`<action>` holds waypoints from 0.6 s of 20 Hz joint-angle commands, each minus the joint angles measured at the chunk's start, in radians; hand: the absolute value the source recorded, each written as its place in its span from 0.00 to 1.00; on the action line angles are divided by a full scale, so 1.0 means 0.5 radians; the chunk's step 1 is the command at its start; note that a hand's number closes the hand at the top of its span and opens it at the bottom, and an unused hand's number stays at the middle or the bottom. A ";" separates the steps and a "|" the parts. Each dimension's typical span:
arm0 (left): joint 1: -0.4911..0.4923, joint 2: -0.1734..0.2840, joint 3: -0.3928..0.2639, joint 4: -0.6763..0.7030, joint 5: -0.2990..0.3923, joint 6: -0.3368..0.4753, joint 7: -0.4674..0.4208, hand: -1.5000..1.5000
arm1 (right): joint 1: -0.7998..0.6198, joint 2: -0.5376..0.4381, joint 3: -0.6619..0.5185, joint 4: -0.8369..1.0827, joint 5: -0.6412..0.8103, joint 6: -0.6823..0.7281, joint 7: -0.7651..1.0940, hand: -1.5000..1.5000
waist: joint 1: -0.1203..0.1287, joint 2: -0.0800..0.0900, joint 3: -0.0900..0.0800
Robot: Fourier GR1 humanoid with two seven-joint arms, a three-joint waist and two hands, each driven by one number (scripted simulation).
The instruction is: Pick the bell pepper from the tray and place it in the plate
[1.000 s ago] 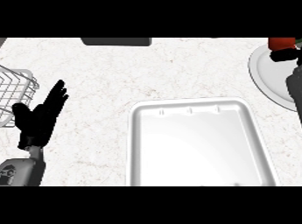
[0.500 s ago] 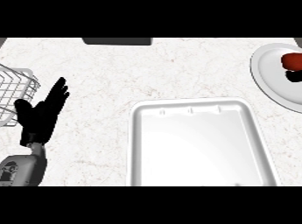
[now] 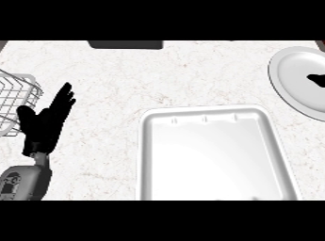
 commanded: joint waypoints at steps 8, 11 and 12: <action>0.003 0.052 0.073 -0.031 0.032 -0.017 0.081 0.50 | -0.119 0.103 -0.353 -0.289 -0.614 0.324 -0.192 0.00 | -0.062 -0.031 -0.005; 0.100 0.015 0.037 -0.098 0.030 -0.031 0.037 0.50 | -0.062 0.157 -0.422 -0.279 -0.771 0.507 -0.182 0.00 | -0.044 -0.028 -0.004; 0.075 -0.020 0.036 -0.036 0.004 0.015 0.028 0.50 | -0.027 0.100 -0.432 -0.334 -0.821 0.644 -0.141 0.00 | -0.070 -0.030 -0.006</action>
